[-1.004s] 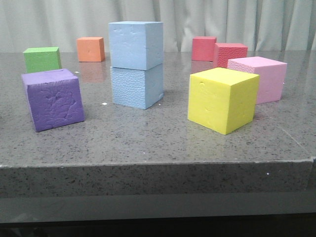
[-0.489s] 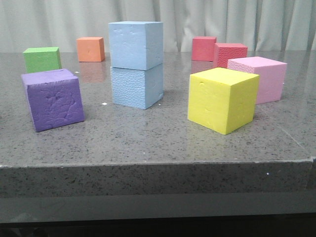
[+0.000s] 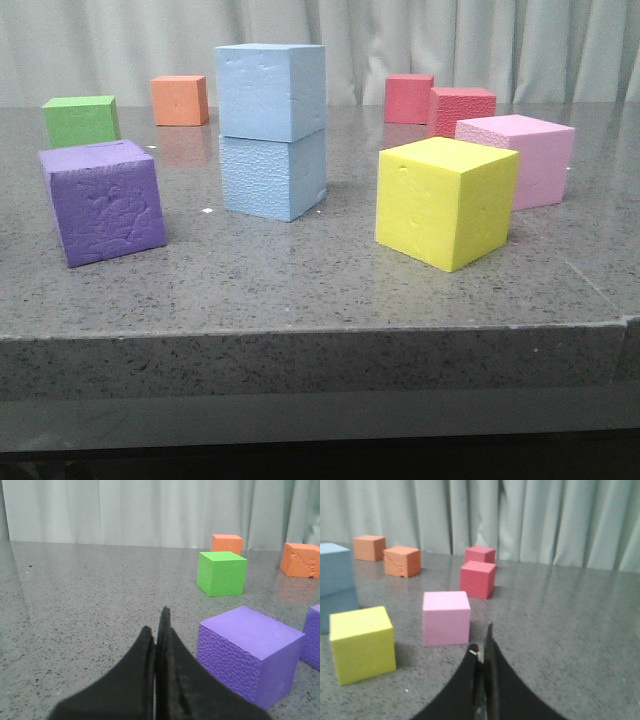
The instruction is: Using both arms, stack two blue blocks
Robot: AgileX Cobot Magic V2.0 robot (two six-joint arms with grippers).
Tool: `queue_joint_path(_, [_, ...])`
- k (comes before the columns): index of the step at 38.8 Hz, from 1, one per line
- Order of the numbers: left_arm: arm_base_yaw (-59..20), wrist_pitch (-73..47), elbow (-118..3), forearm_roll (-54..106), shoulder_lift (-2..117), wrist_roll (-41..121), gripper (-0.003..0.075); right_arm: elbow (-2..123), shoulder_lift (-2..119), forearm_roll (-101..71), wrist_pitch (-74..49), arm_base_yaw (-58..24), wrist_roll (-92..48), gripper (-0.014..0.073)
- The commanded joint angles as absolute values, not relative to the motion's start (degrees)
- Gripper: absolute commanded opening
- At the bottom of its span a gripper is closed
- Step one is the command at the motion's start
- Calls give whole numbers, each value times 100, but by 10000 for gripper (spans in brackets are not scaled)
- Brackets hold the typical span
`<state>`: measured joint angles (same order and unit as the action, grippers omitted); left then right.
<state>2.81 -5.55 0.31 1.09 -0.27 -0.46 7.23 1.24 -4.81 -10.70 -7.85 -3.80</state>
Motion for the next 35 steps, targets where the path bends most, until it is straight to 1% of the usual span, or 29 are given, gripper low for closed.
queue_joint_path(1, [287,-73,45,162,-127,-61,-20,656,79,-562,-762,-461,-386,-66])
queue_joint_path(5, [287,-73,45,162,-127,-61,-20,461,-43,-580,-1067,-259,-386,-66])
queue_joint_path(8, [287,-73,45,162,-127,-61,-20,272,-131,-591,-1075,-219,-386,-66])
queue_joint_path(15, [287,-73,45,162,-127,-61,-20,-143,-165,-640,-641,-219,-386,-66])
queue_joint_path(35, [287,-73,45,162,-127,-61,-20,-124,-165,-645,-687,-219,-386,-66])
